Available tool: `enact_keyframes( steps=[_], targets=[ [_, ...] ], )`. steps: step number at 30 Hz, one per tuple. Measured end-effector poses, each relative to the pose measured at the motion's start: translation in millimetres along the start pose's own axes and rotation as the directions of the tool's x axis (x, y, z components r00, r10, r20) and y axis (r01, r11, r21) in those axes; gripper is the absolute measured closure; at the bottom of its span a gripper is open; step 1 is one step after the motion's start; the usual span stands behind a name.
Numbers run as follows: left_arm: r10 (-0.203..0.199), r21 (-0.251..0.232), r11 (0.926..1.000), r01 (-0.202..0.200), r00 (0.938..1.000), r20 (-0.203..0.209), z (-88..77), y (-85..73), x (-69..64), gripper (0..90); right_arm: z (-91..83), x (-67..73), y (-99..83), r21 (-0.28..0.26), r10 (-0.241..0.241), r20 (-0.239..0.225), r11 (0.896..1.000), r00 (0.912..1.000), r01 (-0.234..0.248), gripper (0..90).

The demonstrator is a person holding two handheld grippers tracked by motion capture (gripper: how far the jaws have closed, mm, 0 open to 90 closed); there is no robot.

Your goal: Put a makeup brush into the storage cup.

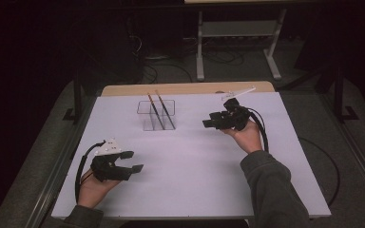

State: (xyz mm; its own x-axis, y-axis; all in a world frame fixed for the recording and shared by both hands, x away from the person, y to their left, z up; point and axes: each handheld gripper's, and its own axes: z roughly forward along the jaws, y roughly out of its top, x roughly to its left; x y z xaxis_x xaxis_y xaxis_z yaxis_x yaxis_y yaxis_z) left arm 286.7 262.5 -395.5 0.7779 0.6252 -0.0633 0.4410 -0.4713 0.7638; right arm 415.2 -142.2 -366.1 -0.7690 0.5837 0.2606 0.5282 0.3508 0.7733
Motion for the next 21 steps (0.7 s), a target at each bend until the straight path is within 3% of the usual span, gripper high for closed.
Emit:
enact_keyframes(
  steps=[10,21],
  targets=[
    [-0.006,-0.018,0.9998,0.006,1.0,0.005,-0.7,-0.1,1.3,32.2,-11.2,9.0,-14.5,-0.023,-0.02,0.0,1.0,0.9998,0.02,41.8],
    [-0.002,-0.011,0.9999,0.002,1.0,0.004,-0.1,-0.1,-0.8,31.4,-21.2,10.1,-33.9,-0.032,-0.006,0.023,0.999,0.9997,0.007,38.4]
  ],
)
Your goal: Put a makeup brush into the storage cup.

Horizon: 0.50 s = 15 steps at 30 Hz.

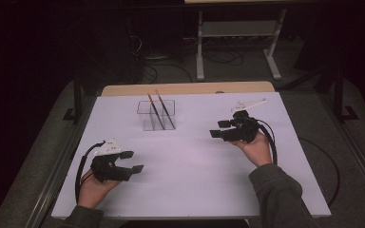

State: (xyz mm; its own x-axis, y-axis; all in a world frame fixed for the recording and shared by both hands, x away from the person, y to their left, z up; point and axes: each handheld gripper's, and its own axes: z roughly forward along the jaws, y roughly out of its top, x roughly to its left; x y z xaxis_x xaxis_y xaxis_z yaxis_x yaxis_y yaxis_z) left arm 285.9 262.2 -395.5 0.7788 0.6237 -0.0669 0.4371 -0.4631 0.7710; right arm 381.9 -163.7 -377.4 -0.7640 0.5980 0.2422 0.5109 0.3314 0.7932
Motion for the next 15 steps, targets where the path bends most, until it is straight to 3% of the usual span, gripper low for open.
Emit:
enact_keyframes(
  steps=[7,15],
  targets=[
    [-0.026,-0.004,0.9996,0.026,0.9996,0.005,-0.6,-1.1,0.3,30.7,-5.7,1.6,-11.4,0.004,0.0,0.007,1.0,1.0,-0.001,36.8],
    [-0.022,-0.003,0.9997,0.022,0.9997,0.005,-0.2,-0.8,0.0,30.4,-11.9,3.9,-22.8,0.001,-0.002,0.028,1.0,0.9996,0.002,34.3]
  ],
)
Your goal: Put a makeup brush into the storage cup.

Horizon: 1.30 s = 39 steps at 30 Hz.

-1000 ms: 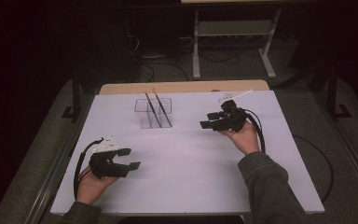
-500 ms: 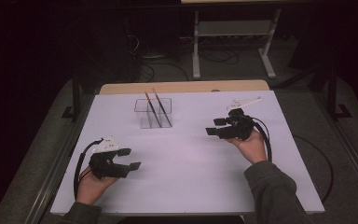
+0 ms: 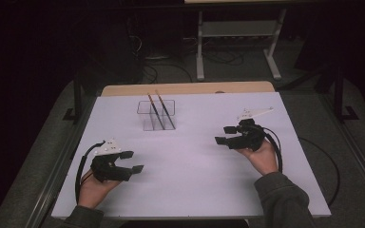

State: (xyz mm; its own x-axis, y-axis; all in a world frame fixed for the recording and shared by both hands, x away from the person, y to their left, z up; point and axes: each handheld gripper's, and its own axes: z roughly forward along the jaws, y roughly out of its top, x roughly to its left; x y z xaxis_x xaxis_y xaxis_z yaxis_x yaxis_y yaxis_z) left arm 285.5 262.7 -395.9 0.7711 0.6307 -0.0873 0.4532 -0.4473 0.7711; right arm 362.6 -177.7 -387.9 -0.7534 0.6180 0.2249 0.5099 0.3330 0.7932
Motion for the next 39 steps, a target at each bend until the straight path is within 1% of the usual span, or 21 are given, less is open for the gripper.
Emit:
enact_keyframes(
  steps=[1,2,3,8,9,11,14,15,20,22,26,29,31,33,36,37,39],
  targets=[
    [0.002,-0.001,1.0,-0.002,1.0,0.0,0.0,-0.2,0.4,30.4,-0.9,0.1,-1.5,-0.004,0.0,0.001,1.0,1.0,0.0,34.5],
    [-0.004,0.0,1.0,0.004,1.0,0.001,-0.1,-0.3,0.4,30.2,-1.4,-0.2,-2.8,-0.012,-0.004,0.003,1.0,1.0,0.005,34.4],
    [-0.004,-0.002,1.0,0.004,1.0,0.001,-0.1,-0.4,0.8,29.9,-2.3,0.2,-4.0,-0.007,0.004,0.005,1.0,1.0,-0.003,34.2],
    [-0.011,-0.013,0.9999,0.011,0.9999,0.0,-0.9,0.0,1.0,29.6,-3.8,2.0,-11.8,-0.009,-0.001,0.011,1.0,0.9999,0.001,33.2],
    [-0.013,-0.013,0.9998,0.013,0.9999,0.001,-1.0,0.1,0.8,29.4,-4.3,2.7,-13.2,-0.001,0.01,0.013,1.0,0.9999,-0.01,32.8],
    [-0.014,-0.014,0.9998,0.014,0.9999,0.0,-1.2,0.2,0.3,29.2,-5.2,3.4,-15.8,-0.015,0.001,0.014,1.0,0.9999,0.0,32.6],
    [-0.007,-0.013,0.9999,0.007,1.0,-0.001,-1.4,0.5,0.0,29.0,-7.4,5.4,-19.8,-0.011,0.0,0.019,1.0,0.9998,0.0,32.2],
    [-0.011,-0.014,0.9999,0.011,0.9999,-0.002,-1.4,0.4,-0.2,28.9,-7.7,5.3,-21.3,-0.017,-0.004,0.021,1.0,0.9998,0.004,32.0],
    [-0.014,-0.016,0.9998,0.014,0.9999,-0.003,-1.7,0.4,-0.3,28.5,-11.1,7.0,-27.5,-0.02,0.007,0.029,1.0,0.9995,-0.007,30.5],
    [-0.008,-0.015,0.9998,0.008,1.0,-0.001,-1.9,0.8,-0.4,28.6,-12.5,7.1,-30.7,-0.026,0.004,0.032,1.0,0.9995,-0.003,30.2],
    [-0.006,-0.015,0.9999,0.006,1.0,-0.001,-1.0,1.2,-1.6,28.6,-16.9,8.4,-37.0,-0.018,0.007,0.043,1.0,0.9991,-0.007,28.6],
    [0.005,-0.009,0.9999,-0.006,1.0,-0.002,-0.7,1.2,-1.3,28.5,-20.7,8.9,-40.3,-0.029,0.004,0.048,1.0,0.9988,-0.003,28.0],
    [0.006,-0.012,0.9999,-0.006,1.0,-0.005,-0.9,1.1,-1.5,28.2,-23.2,9.7,-42.6,-0.037,0.01,0.053,0.999,0.9985,-0.008,27.6],
    [-0.002,-0.015,0.9999,0.002,1.0,-0.006,-1.1,0.6,-1.5,28.0,-24.7,10.1,-45.1,-0.043,0.011,0.058,0.999,0.9983,-0.009,27.2],
    [0.002,-0.01,0.9999,-0.002,1.0,-0.009,-1.6,0.2,-0.6,27.7,-26.1,10.2,-49.0,-0.045,0.014,0.063,0.999,0.9979,-0.011,26.3],
    [0.002,-0.01,0.9999,-0.002,1.0,-0.009,-1.6,0.1,-0.6,27.6,-27.1,10.4,-50.6,-0.038,0.016,0.066,0.999,0.9977,-0.014,25.8],
    [0.002,-0.009,1.0,-0.002,1.0,-0.009,-1.7,-0.1,-0.6,27.5,-28.9,11.1,-53.5,-0.046,0.021,0.073,0.999,0.9971,-0.017,25.9]
  ],
)
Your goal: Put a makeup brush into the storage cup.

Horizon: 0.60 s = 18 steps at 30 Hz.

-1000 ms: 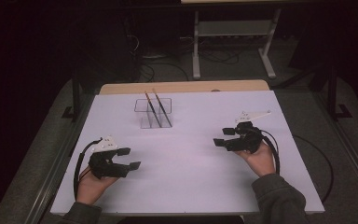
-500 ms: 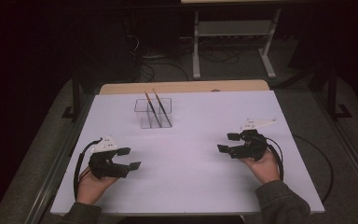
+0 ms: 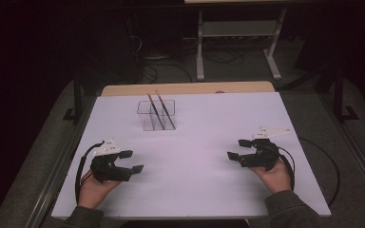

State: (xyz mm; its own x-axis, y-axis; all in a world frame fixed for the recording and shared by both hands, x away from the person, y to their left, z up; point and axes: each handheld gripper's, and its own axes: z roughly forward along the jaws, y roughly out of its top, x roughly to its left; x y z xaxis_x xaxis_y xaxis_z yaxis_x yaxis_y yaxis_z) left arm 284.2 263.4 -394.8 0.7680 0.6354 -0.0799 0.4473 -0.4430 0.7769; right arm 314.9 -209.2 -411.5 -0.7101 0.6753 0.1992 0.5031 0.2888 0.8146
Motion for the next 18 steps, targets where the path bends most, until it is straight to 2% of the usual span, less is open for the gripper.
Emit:
enact_keyframes(
  steps=[18],
  targets=[
    [-0.007,-0.017,0.9998,0.007,0.9999,0.014,0.5,-1.2,-2.3,24.1,-14.3,2.2,-20.7,-0.014,0.018,0.044,1.0,0.9988,-0.018,22.5]
  ],
)
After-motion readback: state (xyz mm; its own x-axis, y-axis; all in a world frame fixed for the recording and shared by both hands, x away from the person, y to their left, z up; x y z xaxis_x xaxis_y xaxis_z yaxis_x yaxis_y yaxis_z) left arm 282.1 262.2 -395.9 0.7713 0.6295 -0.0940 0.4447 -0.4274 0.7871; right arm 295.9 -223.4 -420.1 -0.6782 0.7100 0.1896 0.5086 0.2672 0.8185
